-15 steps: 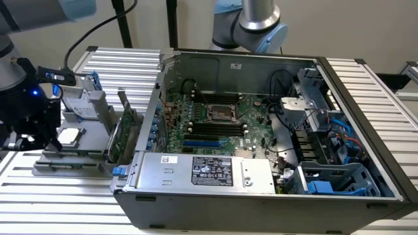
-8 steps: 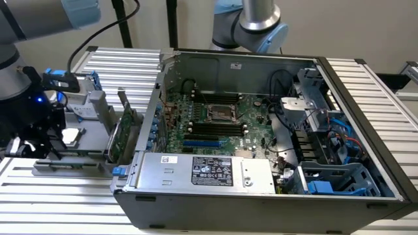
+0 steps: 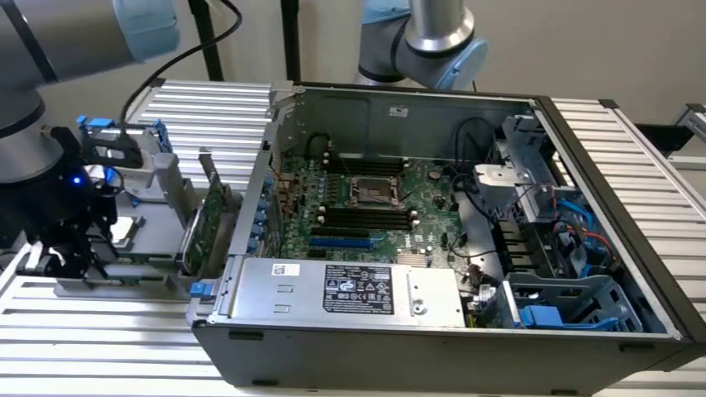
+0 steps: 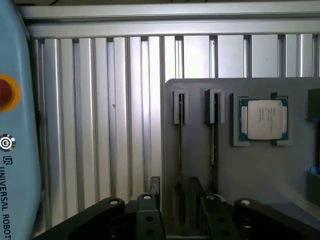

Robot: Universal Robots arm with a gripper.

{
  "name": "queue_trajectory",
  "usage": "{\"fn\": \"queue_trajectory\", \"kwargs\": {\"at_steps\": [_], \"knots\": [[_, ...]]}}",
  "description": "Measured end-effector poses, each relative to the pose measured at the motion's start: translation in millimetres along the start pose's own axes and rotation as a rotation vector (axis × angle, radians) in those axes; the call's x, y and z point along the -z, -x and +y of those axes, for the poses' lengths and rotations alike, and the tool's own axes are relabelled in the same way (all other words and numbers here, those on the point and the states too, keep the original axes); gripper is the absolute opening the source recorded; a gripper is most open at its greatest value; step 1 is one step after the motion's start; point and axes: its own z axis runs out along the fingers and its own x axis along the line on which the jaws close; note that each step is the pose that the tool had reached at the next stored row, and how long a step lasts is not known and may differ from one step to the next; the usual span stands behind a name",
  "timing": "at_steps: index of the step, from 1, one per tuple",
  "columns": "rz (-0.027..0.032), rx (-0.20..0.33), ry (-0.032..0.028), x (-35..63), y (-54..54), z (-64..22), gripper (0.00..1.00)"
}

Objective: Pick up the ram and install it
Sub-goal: 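Pick up the ram and move it above insertion slot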

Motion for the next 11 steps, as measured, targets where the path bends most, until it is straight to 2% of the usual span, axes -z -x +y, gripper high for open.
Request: {"fn": "queue_trajectory", "kwargs": {"at_steps": [11], "knots": [[-0.0016,0.006,0.0015,-18.9,-0.2,-0.8,1.00]]}}
